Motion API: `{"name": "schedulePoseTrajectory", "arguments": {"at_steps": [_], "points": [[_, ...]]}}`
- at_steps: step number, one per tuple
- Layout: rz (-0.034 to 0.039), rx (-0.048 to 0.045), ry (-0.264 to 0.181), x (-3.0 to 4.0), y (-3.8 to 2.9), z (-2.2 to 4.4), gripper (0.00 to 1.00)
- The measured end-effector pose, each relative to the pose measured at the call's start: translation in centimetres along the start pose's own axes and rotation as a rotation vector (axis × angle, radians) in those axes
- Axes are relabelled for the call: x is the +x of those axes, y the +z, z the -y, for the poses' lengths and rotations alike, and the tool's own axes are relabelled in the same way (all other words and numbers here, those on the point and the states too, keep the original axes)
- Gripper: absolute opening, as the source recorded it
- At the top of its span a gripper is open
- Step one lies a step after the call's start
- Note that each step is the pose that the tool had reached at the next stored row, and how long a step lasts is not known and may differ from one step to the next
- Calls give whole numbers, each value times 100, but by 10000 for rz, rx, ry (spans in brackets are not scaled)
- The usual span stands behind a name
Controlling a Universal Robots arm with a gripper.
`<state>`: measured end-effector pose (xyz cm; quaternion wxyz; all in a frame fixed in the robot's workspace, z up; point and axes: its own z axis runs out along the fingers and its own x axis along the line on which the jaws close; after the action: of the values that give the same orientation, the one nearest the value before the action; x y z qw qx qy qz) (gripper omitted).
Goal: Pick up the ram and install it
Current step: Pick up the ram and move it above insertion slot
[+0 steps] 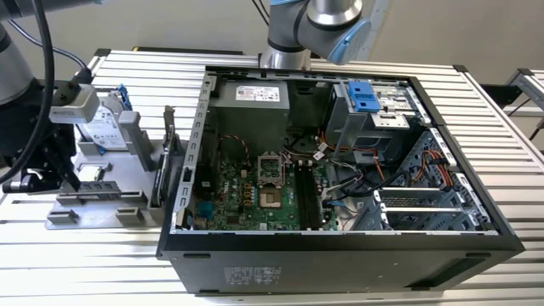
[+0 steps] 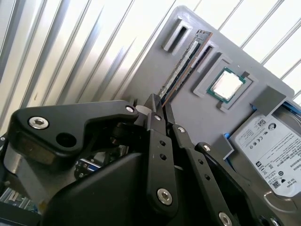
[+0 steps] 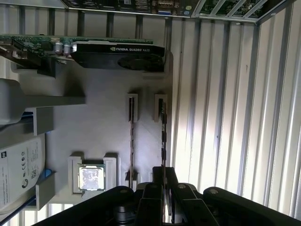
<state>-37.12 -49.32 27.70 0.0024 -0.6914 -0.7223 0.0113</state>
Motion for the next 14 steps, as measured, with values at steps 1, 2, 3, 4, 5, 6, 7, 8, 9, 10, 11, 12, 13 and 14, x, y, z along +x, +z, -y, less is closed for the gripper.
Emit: {"name": "schedulePoseTrajectory", "arguments": {"at_steps": [1,2,3,4,5,6,7,8,9,10,11,12,13,14], "points": [[0,0,0,0,-5,0,0],[1,1,0,0,-9,0,0],[0,1,1,0,-14,1,0],[0,0,0,0,-18,1,0],[0,0,1,0,-22,1,0],[1,0,0,0,-26,1,0],[0,0,0,0,-29,1,0],[0,0,0,0,-33,1,0],[0,0,0,-1,-37,2,0],[1,1,0,-1,-41,2,0],[1,1,1,-1,-46,2,0],[1,2,0,-1,-51,2,0],[1,1,0,-1,-55,2,0],[1,1,0,-1,-60,2,0]]}}
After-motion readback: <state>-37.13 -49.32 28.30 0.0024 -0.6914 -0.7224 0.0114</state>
